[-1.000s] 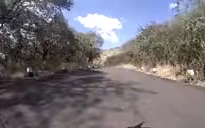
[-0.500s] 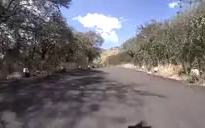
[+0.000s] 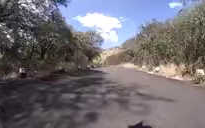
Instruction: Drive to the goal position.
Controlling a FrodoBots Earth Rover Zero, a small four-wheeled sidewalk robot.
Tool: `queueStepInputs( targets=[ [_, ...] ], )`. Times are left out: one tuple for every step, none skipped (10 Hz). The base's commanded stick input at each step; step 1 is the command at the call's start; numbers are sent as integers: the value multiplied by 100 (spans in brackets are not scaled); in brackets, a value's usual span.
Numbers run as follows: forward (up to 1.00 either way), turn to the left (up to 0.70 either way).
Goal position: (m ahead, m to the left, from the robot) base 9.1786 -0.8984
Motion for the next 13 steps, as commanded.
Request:
queueStepInputs(
  targets=[
    [50, 0],
    [50, 0],
    [50, 0],
    [50, 0],
    [50, 0],
    [50, 0],
    [50, 0],
    [50, 0],
    [50, 0],
    [50, 0],
    [50, 0],
    [50, 0],
    [50, 0]
  ],
)
